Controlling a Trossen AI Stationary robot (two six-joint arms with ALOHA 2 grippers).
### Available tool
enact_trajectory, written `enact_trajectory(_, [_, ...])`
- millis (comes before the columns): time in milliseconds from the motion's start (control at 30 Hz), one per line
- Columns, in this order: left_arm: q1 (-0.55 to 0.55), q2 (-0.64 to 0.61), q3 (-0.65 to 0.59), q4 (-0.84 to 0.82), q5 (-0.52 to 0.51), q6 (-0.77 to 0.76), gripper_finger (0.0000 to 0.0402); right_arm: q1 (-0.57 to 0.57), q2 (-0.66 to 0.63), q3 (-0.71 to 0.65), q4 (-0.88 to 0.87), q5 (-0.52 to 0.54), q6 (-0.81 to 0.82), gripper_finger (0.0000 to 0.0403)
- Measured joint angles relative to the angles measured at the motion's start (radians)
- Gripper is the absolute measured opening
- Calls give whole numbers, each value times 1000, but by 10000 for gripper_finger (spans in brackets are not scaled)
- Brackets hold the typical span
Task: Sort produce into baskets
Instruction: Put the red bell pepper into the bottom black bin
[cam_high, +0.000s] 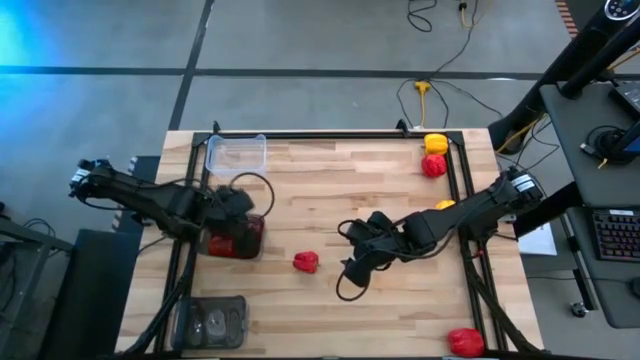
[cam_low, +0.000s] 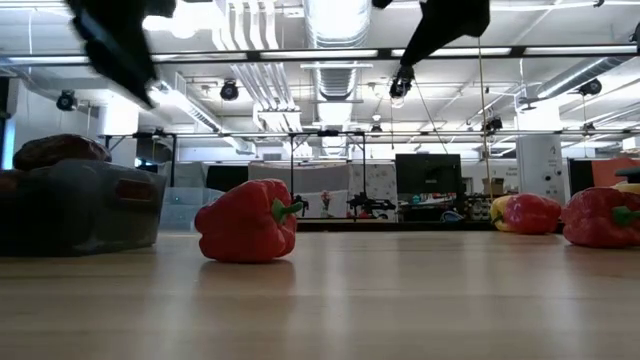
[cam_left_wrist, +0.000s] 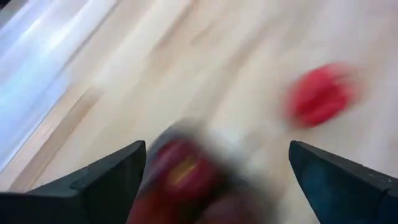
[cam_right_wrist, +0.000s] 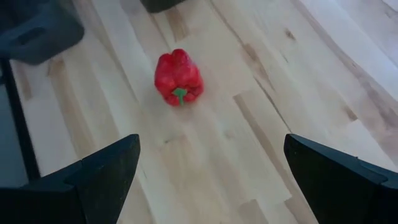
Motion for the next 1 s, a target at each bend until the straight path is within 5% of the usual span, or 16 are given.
enact_trajectory(167, [-37,92,-4,367,51,334,378,45,-1,18,-50,-1,7,390])
enact_trajectory(367, [-33,257,39,423,127,566,378,114,-1,18,-117,-27,90,390])
enact_trajectory(1000, [-8,634,155,559,213,687,378,234,1,15,-194,-18,356,390])
